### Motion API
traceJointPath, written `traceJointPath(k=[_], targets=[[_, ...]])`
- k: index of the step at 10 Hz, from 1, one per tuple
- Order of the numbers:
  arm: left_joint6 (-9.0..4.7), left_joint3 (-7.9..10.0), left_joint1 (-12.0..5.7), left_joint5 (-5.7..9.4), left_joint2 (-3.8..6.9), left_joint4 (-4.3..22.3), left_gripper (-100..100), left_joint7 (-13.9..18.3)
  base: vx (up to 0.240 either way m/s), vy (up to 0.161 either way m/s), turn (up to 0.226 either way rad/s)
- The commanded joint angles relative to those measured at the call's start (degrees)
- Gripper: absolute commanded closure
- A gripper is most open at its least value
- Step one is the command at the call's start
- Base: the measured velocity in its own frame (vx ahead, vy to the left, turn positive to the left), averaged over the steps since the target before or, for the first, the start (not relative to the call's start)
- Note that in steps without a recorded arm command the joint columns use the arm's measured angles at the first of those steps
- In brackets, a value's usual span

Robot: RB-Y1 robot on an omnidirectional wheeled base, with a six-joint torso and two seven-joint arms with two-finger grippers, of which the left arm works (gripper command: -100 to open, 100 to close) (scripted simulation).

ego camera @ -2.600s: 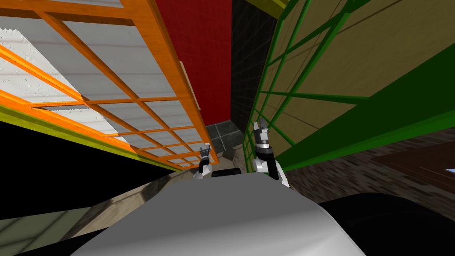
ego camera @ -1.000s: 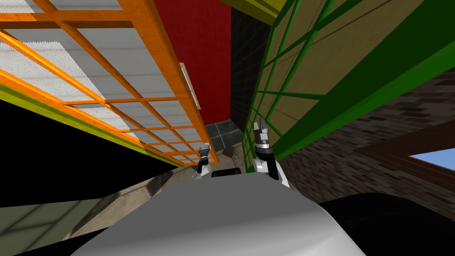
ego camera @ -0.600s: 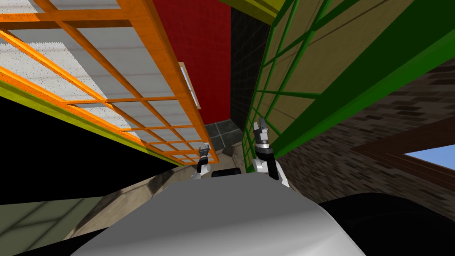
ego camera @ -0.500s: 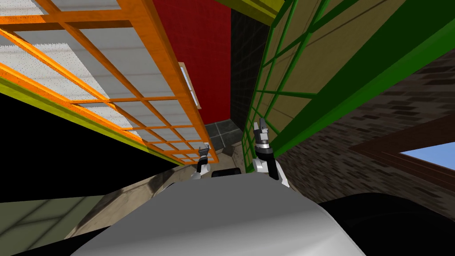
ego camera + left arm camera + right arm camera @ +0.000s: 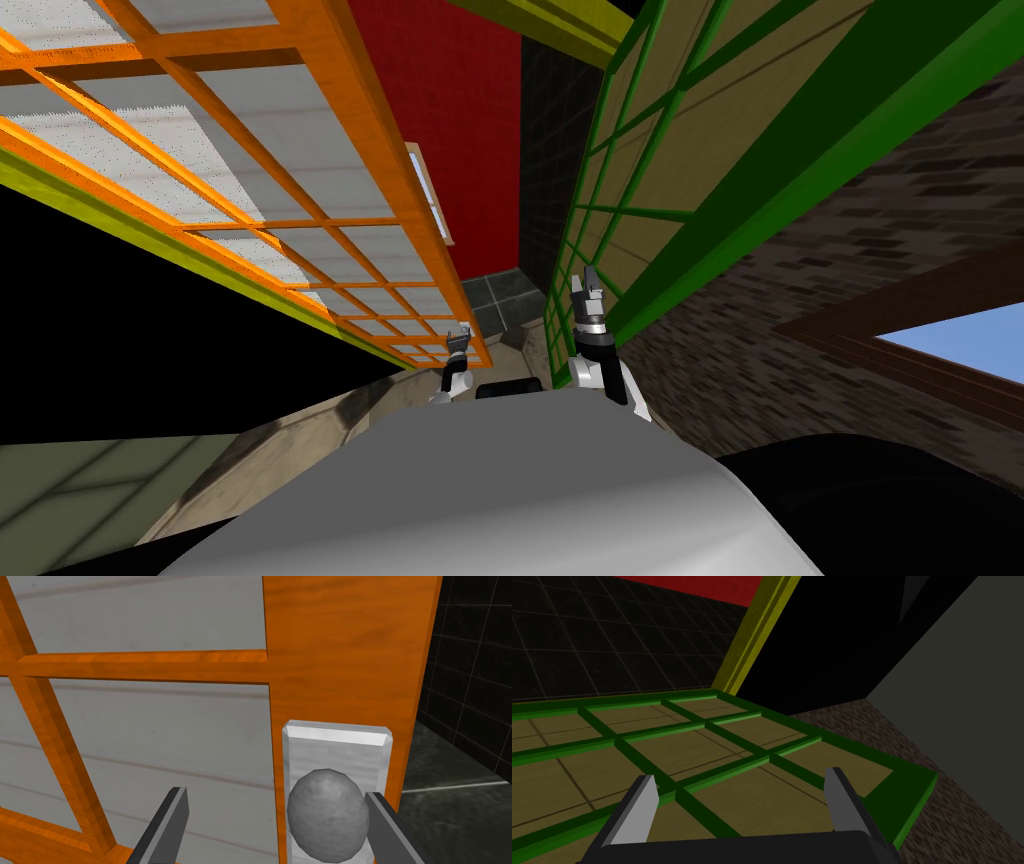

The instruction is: Pull the door open

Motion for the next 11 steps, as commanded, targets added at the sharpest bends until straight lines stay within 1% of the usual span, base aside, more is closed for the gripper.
traceJointPath(k=[1, 2, 3, 5, 6, 8, 9, 10, 11], targets=[[-2.27, 1.20, -2.37, 0.34, 1.04, 2.86, 100, 1.53, 0.004, -0.006, 0.038], [-2.27, 1.20, -2.37, 0.34, 1.04, 3.04, 100, 1.53, 0.011, -0.012, 0.025], [-2.27, 1.20, -2.37, 0.34, 1.04, 4.18, 100, 1.53, 0.005, -0.017, -0.015], [-2.27, 1.20, -2.37, 0.34, 1.04, 4.18, 100, 1.53, 0.005, 0.003, 0.006], [-1.64, -1.10, -1.97, -0.47, 0.69, 4.08, 100, 3.28, -0.136, 0.040, -0.127], [-1.87, -1.69, -1.75, -0.60, 1.50, 4.12, 100, 4.47, -0.209, 0.065, -0.091], [-2.15, -2.43, -1.47, -0.75, 2.49, 4.16, 100, 5.95, -0.143, 0.037, -0.118], [-2.15, -2.43, -1.47, -0.75, 2.49, 3.19, 100, 5.95, -0.119, 0.035, -0.031], [-2.15, -2.43, -1.47, -0.75, 2.49, 3.69, 100, 5.95, -0.062, 0.009, 0.018]])
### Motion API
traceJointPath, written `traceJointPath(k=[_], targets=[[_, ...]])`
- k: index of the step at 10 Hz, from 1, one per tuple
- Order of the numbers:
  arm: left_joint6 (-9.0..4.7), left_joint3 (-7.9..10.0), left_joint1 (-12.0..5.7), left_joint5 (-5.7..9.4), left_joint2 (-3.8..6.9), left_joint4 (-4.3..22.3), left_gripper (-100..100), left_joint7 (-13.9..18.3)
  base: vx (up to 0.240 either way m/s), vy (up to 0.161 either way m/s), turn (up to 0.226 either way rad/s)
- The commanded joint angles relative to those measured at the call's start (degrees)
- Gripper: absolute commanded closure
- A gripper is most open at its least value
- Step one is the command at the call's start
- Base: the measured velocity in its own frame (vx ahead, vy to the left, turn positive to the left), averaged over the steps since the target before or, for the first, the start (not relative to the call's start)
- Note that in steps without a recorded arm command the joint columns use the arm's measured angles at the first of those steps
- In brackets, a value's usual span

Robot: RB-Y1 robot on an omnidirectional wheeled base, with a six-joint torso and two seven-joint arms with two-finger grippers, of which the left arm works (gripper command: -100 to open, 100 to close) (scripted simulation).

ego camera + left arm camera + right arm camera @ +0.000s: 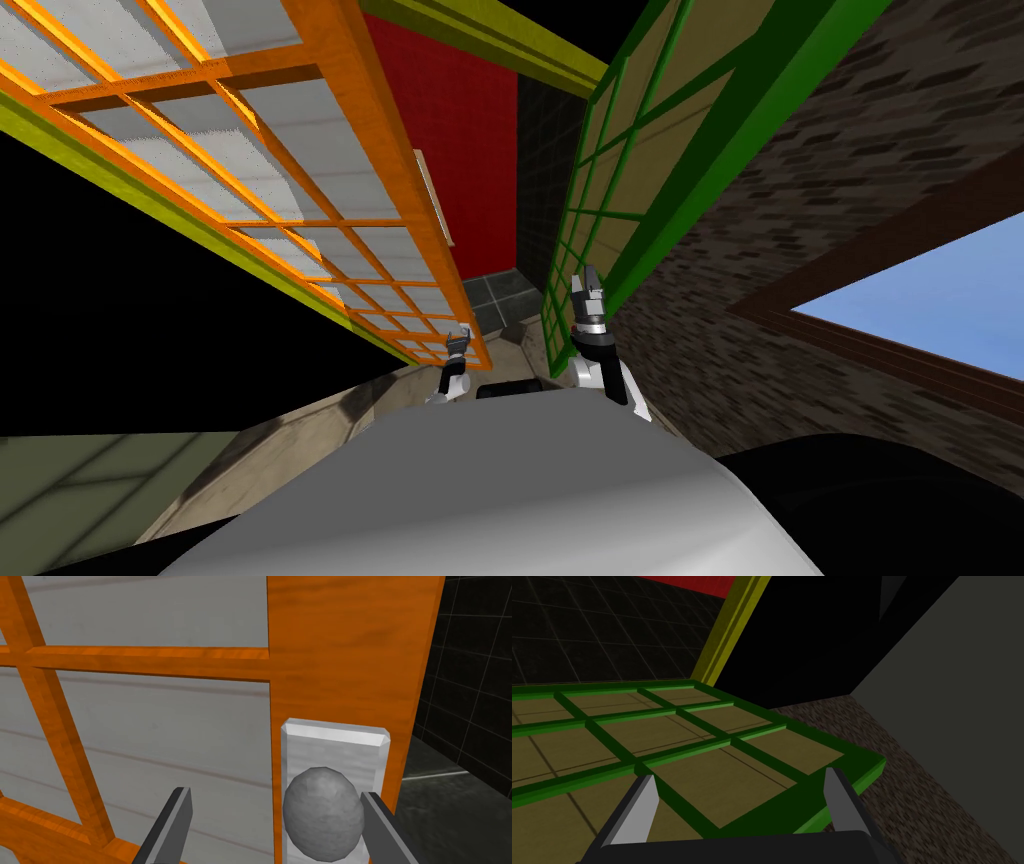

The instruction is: Pull the door open

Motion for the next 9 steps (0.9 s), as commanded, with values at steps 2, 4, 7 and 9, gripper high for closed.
traceJointPath(k=[2, 4, 7, 9], targets=[[-1.58, -0.53, -0.34, 0.01, 2.54, 1.40, 100, 3.23, -0.092, 0.019, -0.152], [-1.94, -1.48, 0.02, -0.19, 3.82, 1.46, 100, 5.14, -0.076, 0.018, -0.123], [-2.32, -2.48, 0.39, -0.39, 5.17, 1.52, 100, 7.13, -0.069, 0.028, -0.107], [-2.71, -3.51, 0.78, -0.60, 6.56, 1.58, 100, 9.20, -0.045, 0.009, -0.111]])
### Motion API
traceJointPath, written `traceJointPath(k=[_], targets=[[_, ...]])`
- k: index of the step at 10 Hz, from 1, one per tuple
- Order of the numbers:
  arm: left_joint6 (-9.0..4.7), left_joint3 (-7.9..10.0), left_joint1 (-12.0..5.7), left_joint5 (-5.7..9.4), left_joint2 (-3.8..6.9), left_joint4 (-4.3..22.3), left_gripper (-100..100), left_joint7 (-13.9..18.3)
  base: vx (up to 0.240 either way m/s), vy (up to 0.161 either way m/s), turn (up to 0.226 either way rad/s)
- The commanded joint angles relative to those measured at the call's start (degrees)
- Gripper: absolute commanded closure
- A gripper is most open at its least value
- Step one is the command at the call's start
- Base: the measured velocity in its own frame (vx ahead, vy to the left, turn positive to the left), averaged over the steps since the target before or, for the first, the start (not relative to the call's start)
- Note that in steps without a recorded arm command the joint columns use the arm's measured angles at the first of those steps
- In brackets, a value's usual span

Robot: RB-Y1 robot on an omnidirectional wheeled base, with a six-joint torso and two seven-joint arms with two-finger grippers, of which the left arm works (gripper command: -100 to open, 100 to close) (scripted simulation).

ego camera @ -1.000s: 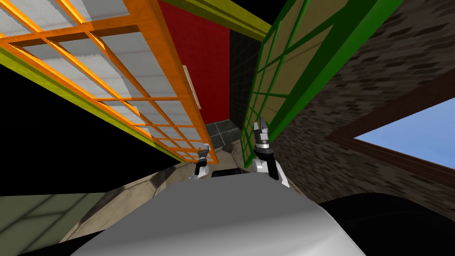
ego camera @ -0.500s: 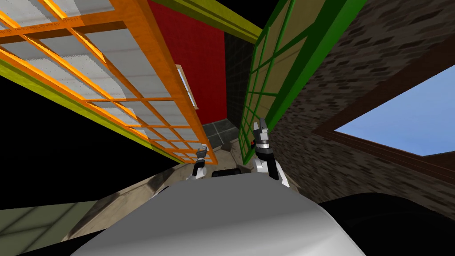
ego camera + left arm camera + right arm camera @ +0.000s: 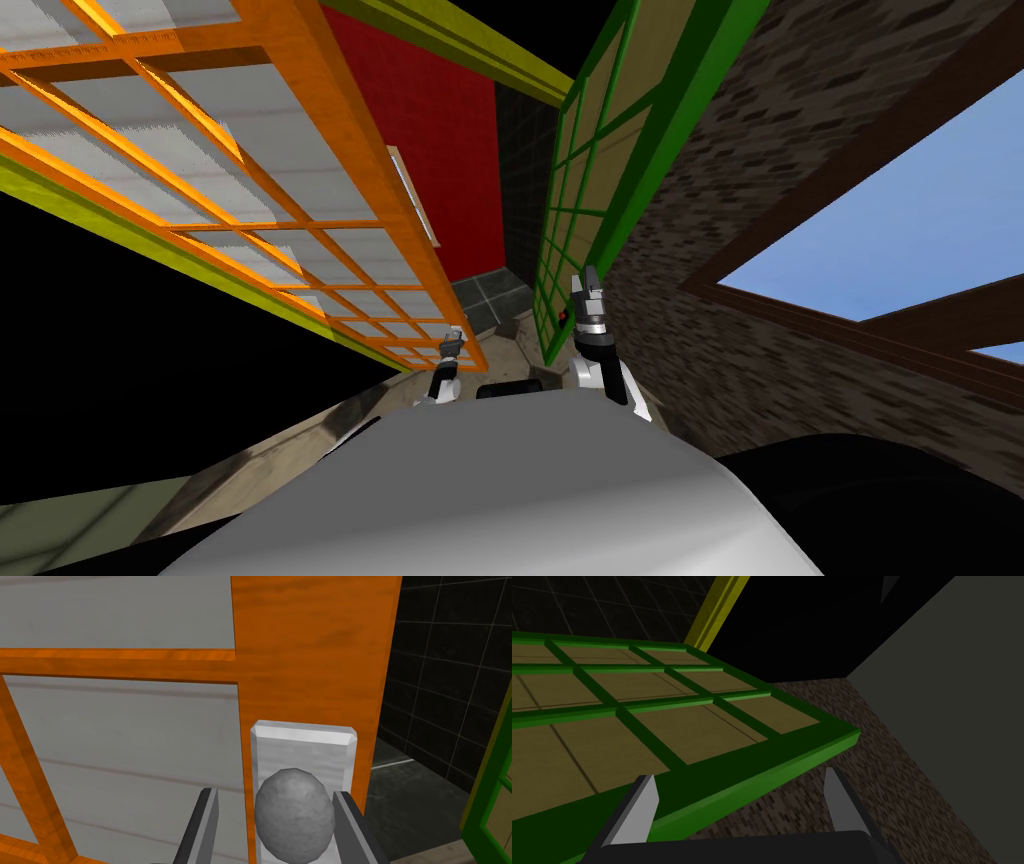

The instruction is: Pull the door open

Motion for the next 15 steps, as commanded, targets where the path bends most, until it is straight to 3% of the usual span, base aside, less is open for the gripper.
traceJointPath(k=[1, 2, 9, 10, 11, 13, 15], targets=[[0.19, 0.51, 1.19, 0.43, 1.93, -1.96, 100, 0.17, -0.034, 0.001, -0.070], [0.19, 0.51, 1.19, 0.43, 1.93, -1.96, 100, 0.17, -0.013, -0.006, 0.021], [-0.99, -2.60, 2.37, -0.21, 6.15, -1.76, 100, 6.42, -0.035, 0.007, -0.118], [-0.99, -2.60, 2.37, -0.21, 6.15, -1.76, 100, 6.42, -0.032, 0.013, -0.046], [-1.37, -3.58, 2.74, -0.41, 7.47, -1.70, 100, 8.39, -0.042, -0.006, -0.166], [-1.37, -3.58, 2.74, -0.41, 7.47, -1.70, 100, 8.39, -0.025, 0.009, -0.044], [-1.72, -4.51, 3.09, -0.60, 8.72, -1.64, 100, 10.24, -0.016, 0.001, -0.096]])
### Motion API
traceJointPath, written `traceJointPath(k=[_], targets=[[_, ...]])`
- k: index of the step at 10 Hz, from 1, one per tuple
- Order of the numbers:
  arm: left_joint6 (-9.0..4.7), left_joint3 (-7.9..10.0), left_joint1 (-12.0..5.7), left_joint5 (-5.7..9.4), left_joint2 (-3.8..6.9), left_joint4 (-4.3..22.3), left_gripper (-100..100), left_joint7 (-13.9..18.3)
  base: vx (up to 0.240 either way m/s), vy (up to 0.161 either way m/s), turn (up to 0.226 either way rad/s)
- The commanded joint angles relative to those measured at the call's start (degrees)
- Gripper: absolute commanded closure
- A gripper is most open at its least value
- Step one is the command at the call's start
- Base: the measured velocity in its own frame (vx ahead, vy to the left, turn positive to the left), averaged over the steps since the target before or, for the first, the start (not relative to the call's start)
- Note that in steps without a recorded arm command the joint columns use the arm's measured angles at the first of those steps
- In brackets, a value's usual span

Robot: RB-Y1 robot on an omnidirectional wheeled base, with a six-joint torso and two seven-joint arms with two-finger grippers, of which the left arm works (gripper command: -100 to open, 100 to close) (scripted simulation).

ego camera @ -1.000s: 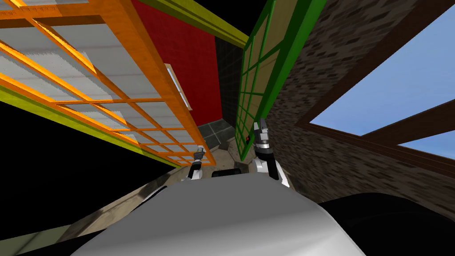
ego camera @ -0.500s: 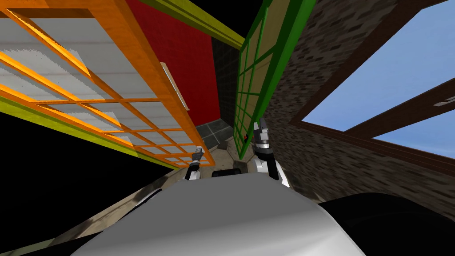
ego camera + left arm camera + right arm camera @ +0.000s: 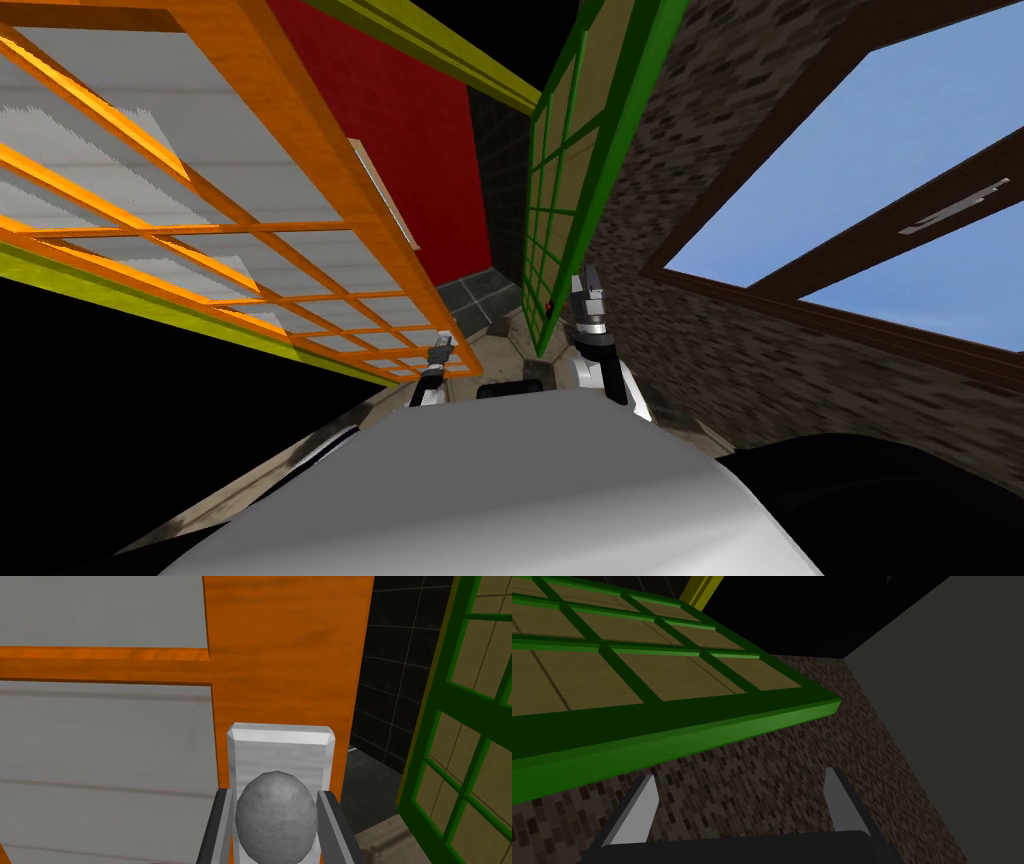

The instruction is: Pull the door open

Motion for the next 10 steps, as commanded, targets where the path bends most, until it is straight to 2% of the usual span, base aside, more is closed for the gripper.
traceJointPath(k=[1, 2, 4, 6, 7, 8, 10], targets=[[0.29, -0.26, 0.54, 0.18, 1.78, -0.98, 100, 1.14, -0.029, 0.006, -0.130], [-0.02, -1.06, 0.84, 0.02, 2.85, -0.93, 100, 2.74, -0.044, 0.000, -0.186], [-0.39, -2.05, 1.21, -0.19, 4.20, -0.87, 100, 4.73, -0.037, 0.002, -0.135], [-0.66, -2.75, 1.47, -0.33, 5.14, -0.82, 100, 6.13, -0.023, 0.007, -0.104], [-0.46, -2.59, 1.21, -0.33, 4.65, -0.51, 100, 5.63, -0.006, 0.003, -0.023], [-2.15, -4.31, 1.97, -0.87, 5.92, -0.42, 100, 7.46, -0.123, 0.068, -0.148], [-3.41, -5.61, 2.63, -1.27, 6.93, -0.52, 100, 8.69, -0.217, 0.052, -0.128]])
